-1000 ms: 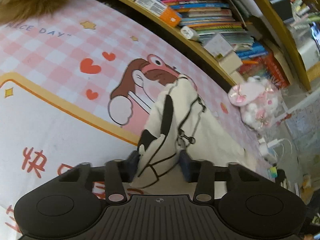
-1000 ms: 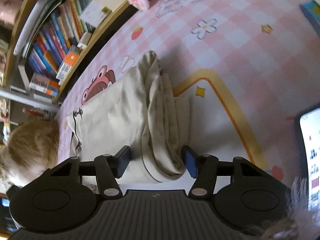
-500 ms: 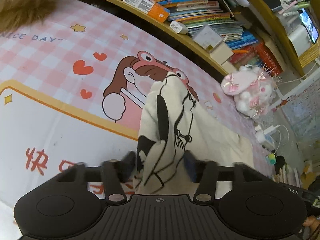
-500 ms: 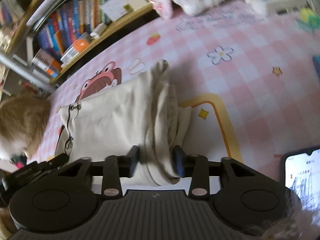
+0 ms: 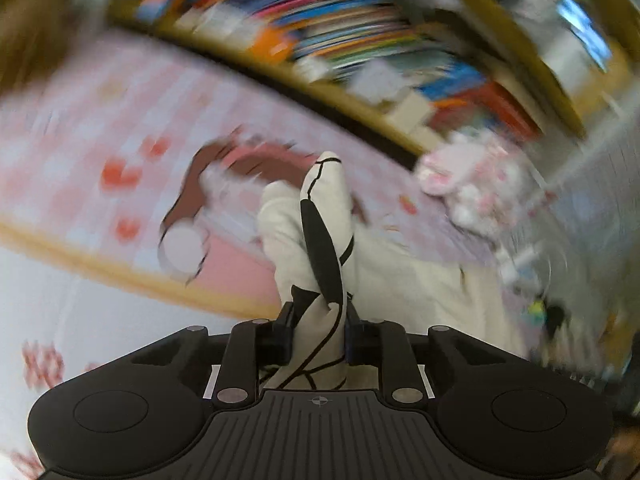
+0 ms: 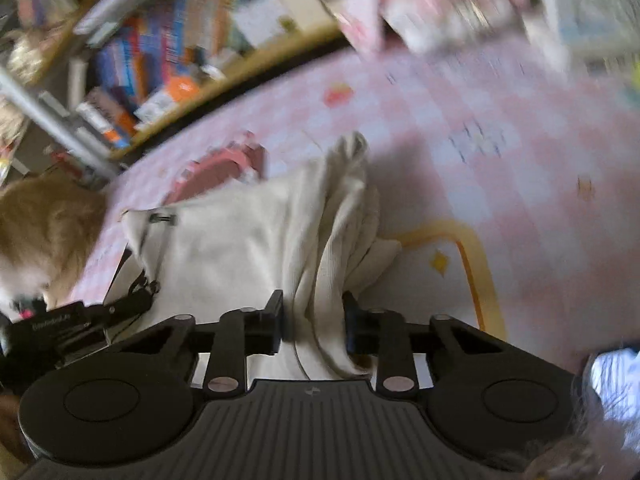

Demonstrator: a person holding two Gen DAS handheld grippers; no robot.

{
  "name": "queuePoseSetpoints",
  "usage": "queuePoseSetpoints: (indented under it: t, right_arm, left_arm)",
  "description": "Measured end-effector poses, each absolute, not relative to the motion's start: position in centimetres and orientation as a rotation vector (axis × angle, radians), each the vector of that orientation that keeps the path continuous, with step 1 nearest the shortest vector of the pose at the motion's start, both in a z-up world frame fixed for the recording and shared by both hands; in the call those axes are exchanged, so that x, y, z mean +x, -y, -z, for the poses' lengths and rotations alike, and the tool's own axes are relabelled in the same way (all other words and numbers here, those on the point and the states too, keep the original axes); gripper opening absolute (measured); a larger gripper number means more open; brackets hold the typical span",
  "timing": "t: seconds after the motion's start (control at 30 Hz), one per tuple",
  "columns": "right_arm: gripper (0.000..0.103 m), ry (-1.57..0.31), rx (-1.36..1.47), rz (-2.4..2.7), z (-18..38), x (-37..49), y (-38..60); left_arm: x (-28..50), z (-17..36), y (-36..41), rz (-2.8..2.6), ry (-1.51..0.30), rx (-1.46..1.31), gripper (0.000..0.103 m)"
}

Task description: Fold clothes

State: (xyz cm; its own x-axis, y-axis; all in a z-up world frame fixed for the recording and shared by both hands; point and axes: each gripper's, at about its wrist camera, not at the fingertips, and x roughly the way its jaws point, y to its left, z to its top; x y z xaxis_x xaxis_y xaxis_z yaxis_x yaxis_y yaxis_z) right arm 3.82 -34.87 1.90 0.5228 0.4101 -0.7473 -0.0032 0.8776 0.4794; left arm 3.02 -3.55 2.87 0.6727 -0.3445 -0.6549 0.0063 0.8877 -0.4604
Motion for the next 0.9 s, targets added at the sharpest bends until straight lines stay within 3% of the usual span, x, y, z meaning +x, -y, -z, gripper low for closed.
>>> queuePoseSetpoints:
  t: [0.23, 0.5, 0.73, 0.9]
  right_arm:
    - [0.026, -0.972, 0.42, -0.251, -2.1, 3.1, 34.7]
    - [0.049, -1.026, 0.524, -0.204, -0.9, 3.4, 35.9]
    - [0.05, -1.02, 0.498, -0.22, -1.2, 3.8, 34.9]
    - [0.036, -1.019, 0.437, -0.222, -1.4, 4.1, 33.8]
  left_arm:
    - [4.0, -1.1, 1.6, 0.214, -0.899, -0.547, 0.028]
    - [4.6, 1.0, 0.2, 0.218, -0.94, -0.7, 0.045]
    - [4.8, 1.2, 0.8, 0.22, -0.931, -0.699, 0.04]
    - [4.8, 1.0, 1.3, 0.226, -0.936, -0.661, 0.023]
